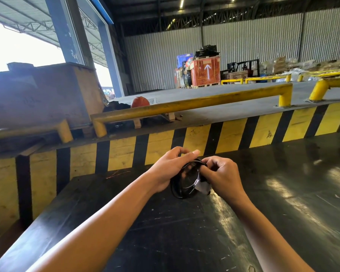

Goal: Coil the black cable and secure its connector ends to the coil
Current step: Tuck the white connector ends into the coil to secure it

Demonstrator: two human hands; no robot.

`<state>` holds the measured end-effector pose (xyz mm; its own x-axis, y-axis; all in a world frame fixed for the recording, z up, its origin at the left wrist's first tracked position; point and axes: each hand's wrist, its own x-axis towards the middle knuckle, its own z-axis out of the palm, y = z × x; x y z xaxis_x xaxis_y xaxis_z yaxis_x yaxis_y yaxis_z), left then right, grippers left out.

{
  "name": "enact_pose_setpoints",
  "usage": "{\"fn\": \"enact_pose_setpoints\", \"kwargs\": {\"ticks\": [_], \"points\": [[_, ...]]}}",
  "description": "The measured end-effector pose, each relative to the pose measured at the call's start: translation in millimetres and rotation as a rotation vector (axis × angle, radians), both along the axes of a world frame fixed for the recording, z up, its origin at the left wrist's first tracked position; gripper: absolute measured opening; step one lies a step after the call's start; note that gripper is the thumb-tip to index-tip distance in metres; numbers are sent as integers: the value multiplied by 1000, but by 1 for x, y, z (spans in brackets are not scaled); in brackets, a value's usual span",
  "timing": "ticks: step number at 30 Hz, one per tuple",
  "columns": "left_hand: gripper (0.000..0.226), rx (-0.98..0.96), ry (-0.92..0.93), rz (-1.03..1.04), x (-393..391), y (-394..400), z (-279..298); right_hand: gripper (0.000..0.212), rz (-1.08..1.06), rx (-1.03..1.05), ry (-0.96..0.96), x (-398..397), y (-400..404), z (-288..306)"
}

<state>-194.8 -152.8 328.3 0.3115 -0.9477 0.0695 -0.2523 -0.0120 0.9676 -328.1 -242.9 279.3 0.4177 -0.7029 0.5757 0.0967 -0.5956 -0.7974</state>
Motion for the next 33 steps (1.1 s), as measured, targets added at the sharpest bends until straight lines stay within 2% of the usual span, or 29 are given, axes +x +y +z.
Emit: {"fn": "enact_pose_setpoints", "kwargs": {"ticks": [4, 7, 12, 16, 20, 28, 30, 33], "points": [[40, -33, 35, -26, 4, 7, -17, 18, -121, 81, -88, -5, -14, 2], [22, -104, 67, 1, 1, 7, -28, 26, -143, 74, -32, -7, -20, 1], [9, -171, 71, 136, -3, 0, -23, 17, -209, 0, 49, -11, -24, 4], [9, -211, 79, 222, 0, -1, -24, 13, -206, -115, 62, -20, -22, 12], [13, -244, 2, 275, 3, -4, -30, 6, -45, -87, 233, -17, -20, 10], [17, -255, -104, 303, -4, -5, -46, 10, -136, 57, 306, -1, -16, 3], [20, -252, -109, 292, -9, -7, -50, 10, -131, 68, 286, 4, -14, 2], [23, -251, -109, 269, -15, -8, -55, 10, -46, 105, 153, 7, -11, 1]]}}
